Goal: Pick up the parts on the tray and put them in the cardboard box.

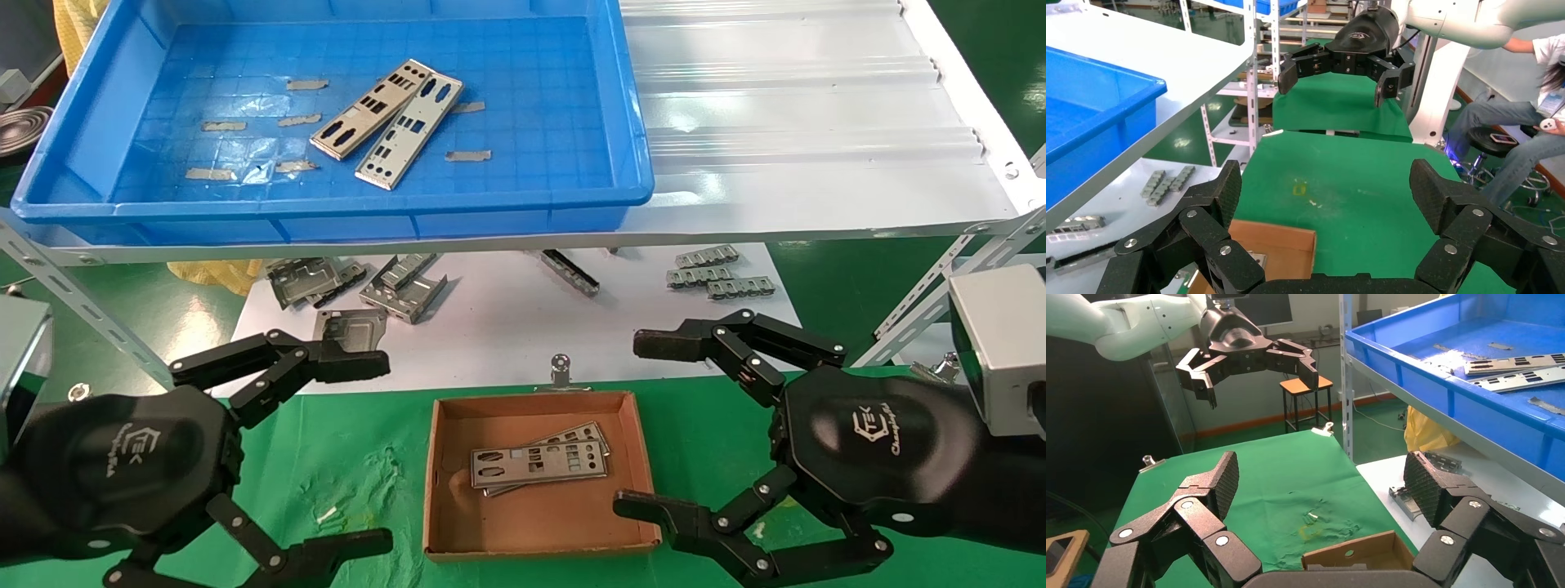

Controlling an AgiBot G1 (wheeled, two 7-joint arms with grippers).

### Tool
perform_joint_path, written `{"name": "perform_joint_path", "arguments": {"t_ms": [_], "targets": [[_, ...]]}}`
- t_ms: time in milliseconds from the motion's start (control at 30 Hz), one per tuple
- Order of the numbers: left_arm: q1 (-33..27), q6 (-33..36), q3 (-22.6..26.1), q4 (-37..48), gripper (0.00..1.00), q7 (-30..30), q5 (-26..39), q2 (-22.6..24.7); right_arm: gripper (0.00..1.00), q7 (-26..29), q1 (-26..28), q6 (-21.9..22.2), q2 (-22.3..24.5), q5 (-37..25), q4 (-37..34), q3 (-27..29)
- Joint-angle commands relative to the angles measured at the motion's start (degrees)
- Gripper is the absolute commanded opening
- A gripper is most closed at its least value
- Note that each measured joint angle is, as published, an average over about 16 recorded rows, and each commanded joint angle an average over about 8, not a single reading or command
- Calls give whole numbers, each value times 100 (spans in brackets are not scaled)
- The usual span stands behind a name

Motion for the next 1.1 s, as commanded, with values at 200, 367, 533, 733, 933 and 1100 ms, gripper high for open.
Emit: {"name": "perform_joint_path", "arguments": {"t_ms": [200,367,533,733,933,1100], "targets": [[0,0,0,0,100,0,0,0,100,0,0,0,0,0,0,0],[0,0,0,0,100,0,0,0,100,0,0,0,0,0,0,0],[0,0,0,0,100,0,0,0,100,0,0,0,0,0,0,0],[0,0,0,0,100,0,0,0,100,0,0,0,0,0,0,0],[0,0,0,0,100,0,0,0,100,0,0,0,0,0,0,0],[0,0,0,0,100,0,0,0,100,0,0,0,0,0,0,0]]}}
